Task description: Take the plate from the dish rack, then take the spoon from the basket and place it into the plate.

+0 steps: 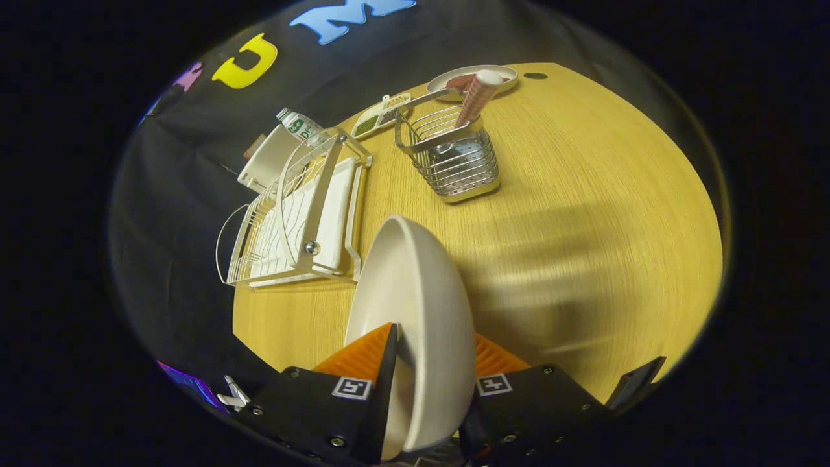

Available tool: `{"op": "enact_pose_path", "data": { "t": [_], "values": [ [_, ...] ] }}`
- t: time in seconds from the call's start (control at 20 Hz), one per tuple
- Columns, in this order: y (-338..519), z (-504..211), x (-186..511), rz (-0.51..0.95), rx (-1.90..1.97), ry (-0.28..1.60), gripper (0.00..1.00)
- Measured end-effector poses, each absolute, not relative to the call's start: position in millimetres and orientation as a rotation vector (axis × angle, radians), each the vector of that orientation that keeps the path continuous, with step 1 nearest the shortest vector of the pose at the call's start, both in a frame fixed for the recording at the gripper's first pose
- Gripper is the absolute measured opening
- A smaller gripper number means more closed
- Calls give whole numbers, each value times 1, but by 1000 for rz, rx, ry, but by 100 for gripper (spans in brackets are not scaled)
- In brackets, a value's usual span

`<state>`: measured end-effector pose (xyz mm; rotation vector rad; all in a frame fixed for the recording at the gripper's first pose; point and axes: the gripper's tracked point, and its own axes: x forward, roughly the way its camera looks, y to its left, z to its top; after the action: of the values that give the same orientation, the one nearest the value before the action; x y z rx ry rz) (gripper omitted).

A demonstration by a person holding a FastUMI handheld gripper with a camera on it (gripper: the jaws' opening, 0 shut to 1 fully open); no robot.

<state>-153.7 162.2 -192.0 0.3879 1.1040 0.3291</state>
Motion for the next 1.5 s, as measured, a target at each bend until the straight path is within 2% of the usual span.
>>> {"op": "enact_pose_path", "data": {
  "t": [0.1, 0.15, 0.2, 0.35, 0.5, 0.75, 1.0, 1.2, 1.5],
  "values": [
    [151, -199, -157, 302, 383, 1128, 46],
    [148, -198, -158, 301, 389, 1128, 53],
    [141, -198, -159, 287, 376, 1123, 53],
    [120, -204, -162, 266, 354, 1111, 61],
    [97, -212, -166, 218, 365, 1097, 64],
    [50, -209, -161, 139, 281, 1004, 64],
    [35, -164, -138, 128, 206, 827, 64],
    [42, -115, -110, 181, 149, 634, 64],
    [60, -81, -75, 261, 90, 322, 64]
  ]
}}
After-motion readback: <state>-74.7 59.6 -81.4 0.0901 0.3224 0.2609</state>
